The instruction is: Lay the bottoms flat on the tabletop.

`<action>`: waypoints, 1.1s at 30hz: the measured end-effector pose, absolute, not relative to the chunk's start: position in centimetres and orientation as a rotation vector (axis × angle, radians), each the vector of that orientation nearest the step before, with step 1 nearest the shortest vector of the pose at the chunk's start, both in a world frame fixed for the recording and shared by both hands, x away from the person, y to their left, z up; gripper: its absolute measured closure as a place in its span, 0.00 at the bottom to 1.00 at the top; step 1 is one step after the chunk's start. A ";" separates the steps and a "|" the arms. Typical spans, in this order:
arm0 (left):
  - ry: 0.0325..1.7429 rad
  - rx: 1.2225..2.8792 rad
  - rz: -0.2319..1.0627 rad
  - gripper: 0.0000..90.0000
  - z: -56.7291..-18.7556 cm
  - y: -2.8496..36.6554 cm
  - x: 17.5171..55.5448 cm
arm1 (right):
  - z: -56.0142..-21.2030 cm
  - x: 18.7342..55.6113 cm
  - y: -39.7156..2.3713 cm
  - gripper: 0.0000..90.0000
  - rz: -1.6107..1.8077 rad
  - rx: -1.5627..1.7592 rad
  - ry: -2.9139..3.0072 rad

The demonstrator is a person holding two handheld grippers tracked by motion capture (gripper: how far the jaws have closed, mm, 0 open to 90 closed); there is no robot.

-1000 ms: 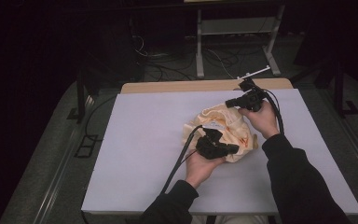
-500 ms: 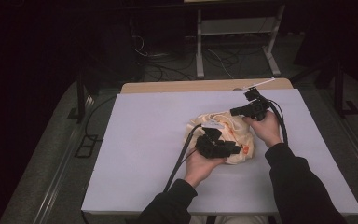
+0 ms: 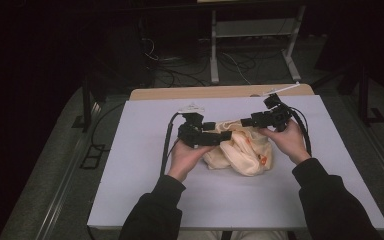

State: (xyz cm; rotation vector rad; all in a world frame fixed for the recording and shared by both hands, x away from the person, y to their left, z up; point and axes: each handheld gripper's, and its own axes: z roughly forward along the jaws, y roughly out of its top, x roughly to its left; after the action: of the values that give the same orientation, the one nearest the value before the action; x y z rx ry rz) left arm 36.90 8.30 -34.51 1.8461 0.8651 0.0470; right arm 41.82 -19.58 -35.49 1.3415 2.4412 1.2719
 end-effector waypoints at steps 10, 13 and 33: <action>0.906 1.891 0.128 0.04 -35.2 10.4 38.1 | -35.5 39.4 -16.8 0.31 1.267 1.225 2.539; 0.919 1.897 0.128 0.00 -35.5 10.7 38.2 | -35.8 39.0 -16.1 0.24 1.265 1.197 2.576; 0.979 1.878 0.131 0.00 -36.6 11.8 38.7 | -38.2 38.4 -12.4 0.66 1.268 1.080 2.720</action>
State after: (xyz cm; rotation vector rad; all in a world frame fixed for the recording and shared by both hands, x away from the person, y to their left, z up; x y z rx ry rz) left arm 38.66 11.77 -36.57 1.8781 0.9792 0.1306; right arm 38.43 -12.41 -38.18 1.0798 2.7197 1.2681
